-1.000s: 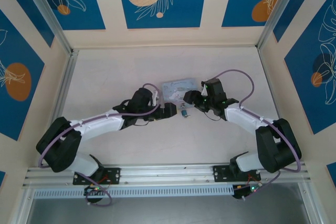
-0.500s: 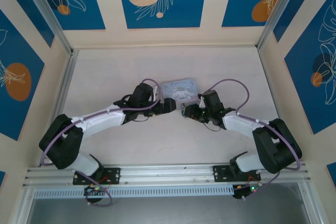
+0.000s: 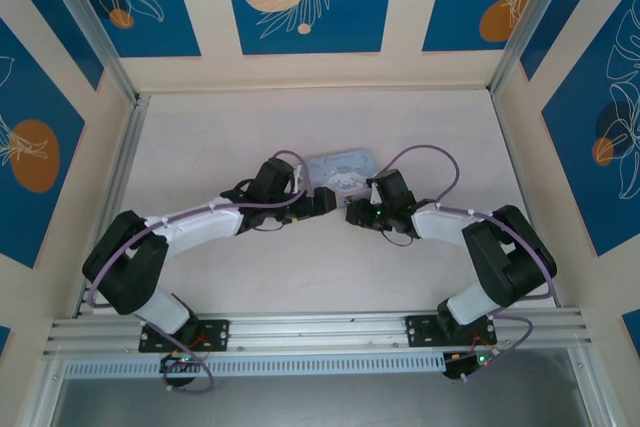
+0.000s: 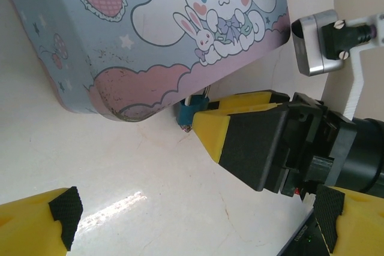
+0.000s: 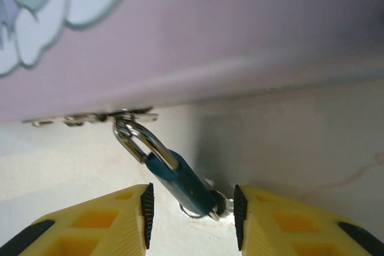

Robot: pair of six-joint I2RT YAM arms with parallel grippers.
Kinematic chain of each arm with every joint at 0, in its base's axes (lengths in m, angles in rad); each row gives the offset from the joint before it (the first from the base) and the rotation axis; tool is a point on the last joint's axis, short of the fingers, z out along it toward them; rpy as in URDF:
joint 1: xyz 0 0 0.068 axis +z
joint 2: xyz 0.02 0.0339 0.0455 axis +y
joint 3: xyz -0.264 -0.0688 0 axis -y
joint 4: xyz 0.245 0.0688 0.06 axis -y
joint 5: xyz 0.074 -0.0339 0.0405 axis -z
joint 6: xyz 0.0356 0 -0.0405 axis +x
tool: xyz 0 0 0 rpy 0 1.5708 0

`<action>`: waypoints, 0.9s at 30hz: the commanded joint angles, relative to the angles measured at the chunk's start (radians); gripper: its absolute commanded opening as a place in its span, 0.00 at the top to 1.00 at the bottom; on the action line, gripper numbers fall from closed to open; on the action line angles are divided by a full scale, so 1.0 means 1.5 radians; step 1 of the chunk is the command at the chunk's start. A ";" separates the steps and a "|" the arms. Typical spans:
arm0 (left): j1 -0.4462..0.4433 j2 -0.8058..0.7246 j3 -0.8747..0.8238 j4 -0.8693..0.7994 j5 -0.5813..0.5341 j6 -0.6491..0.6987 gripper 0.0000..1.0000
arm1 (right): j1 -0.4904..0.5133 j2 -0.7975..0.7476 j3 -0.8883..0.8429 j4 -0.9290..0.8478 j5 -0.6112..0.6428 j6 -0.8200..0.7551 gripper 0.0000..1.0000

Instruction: Unlock the padlock with the key

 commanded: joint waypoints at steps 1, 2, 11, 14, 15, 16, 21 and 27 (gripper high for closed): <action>0.009 0.008 0.019 0.013 0.020 -0.009 0.00 | 0.007 0.018 0.026 -0.007 0.013 -0.035 0.59; 0.009 0.009 0.019 0.014 0.020 -0.010 0.00 | 0.009 0.024 0.031 -0.009 0.012 -0.036 0.61; 0.011 0.016 0.023 0.021 0.027 -0.018 0.00 | 0.012 0.026 0.028 -0.031 0.024 -0.039 0.83; 0.011 0.017 0.025 0.022 0.028 -0.019 0.00 | 0.012 0.025 0.030 -0.047 0.037 -0.038 0.84; 0.011 0.017 0.026 0.023 0.028 -0.020 0.00 | 0.012 0.023 0.031 -0.052 0.037 -0.037 0.81; 0.011 0.017 0.027 0.022 0.027 -0.020 0.00 | 0.012 0.020 0.033 -0.056 0.037 -0.037 0.75; 0.011 0.015 0.027 0.021 0.026 -0.019 0.00 | 0.010 -0.021 0.024 -0.068 0.040 -0.027 0.52; 0.013 0.010 0.029 0.006 0.005 -0.011 0.00 | -0.021 -0.105 0.003 -0.074 0.018 0.007 0.44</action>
